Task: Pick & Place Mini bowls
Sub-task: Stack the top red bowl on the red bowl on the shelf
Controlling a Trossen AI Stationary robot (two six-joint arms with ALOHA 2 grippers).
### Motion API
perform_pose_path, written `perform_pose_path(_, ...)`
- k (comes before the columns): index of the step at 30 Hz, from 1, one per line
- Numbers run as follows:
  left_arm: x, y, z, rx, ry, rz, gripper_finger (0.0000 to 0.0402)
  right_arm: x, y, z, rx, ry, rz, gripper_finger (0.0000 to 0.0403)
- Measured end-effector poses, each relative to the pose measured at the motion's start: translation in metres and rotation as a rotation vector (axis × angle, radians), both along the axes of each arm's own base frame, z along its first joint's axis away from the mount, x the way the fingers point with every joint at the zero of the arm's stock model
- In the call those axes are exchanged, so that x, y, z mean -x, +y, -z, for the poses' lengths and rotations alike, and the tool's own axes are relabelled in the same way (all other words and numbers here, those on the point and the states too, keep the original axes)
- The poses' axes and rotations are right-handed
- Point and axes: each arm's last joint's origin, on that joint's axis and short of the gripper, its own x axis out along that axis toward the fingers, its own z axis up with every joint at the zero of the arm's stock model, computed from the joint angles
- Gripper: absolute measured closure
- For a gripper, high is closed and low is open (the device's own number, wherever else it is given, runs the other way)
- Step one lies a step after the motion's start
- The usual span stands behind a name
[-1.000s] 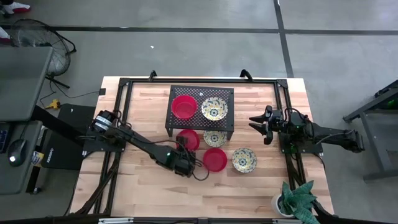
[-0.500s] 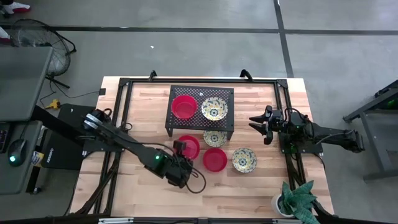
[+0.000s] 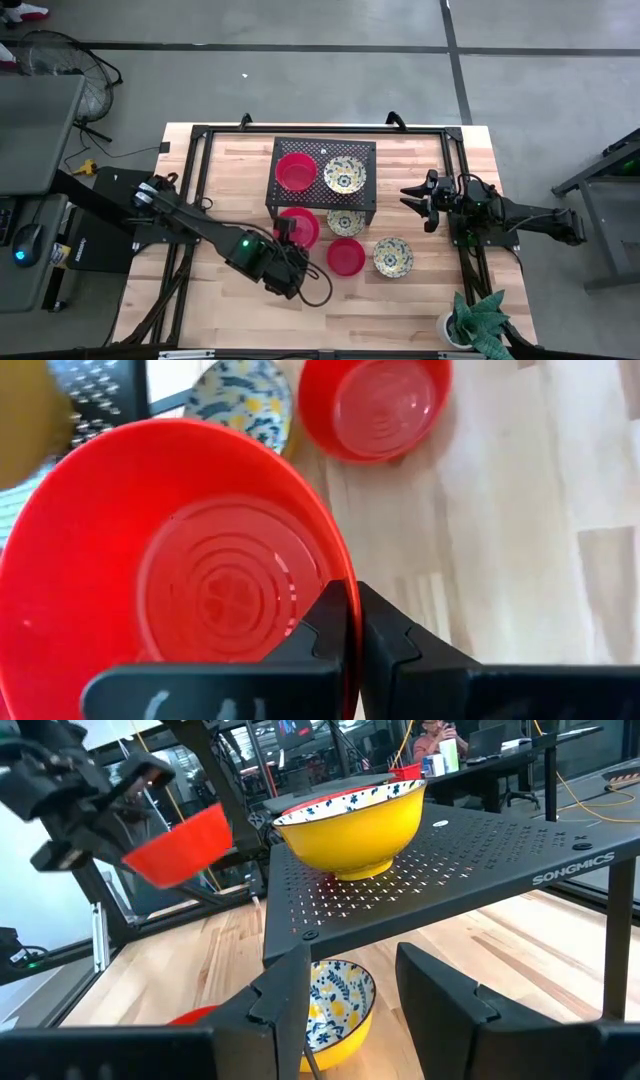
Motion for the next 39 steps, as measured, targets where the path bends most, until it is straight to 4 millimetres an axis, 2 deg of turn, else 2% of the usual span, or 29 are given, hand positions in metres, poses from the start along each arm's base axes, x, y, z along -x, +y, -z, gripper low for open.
perform_pose_path(9,0.004,0.011,-0.029,-0.056,0.030,0.035,0.0401,0.000,0.000,0.000,0.000,0.000,0.000,0.0265)
perform_pose_path(15,-0.001,0.032,-0.043,-0.119,0.081,0.100,0.0401,0.000,0.000,0.000,0.000,0.000,0.000,0.0265)
perform_pose_path(21,-0.003,0.062,-0.056,-0.144,0.107,0.163,0.0401,0.000,0.000,0.000,0.000,0.000,0.000,0.0265)
perform_pose_path(26,-0.004,0.082,-0.060,-0.178,0.142,0.197,0.0401,0.000,0.000,0.000,0.000,0.000,0.000,0.0265)
perform_pose_path(31,0.004,0.102,-0.072,-0.193,0.146,0.238,0.0401,0.000,0.000,0.000,0.000,0.000,0.000,0.0265)
perform_pose_path(35,0.007,0.116,-0.074,-0.205,0.182,0.276,0.0401,0.000,0.000,0.000,0.000,0.000,0.000,0.0265)
perform_pose_path(39,0.010,0.130,-0.083,-0.201,0.137,0.325,0.0401,0.000,0.000,0.000,0.000,0.000,0.000,0.0265)
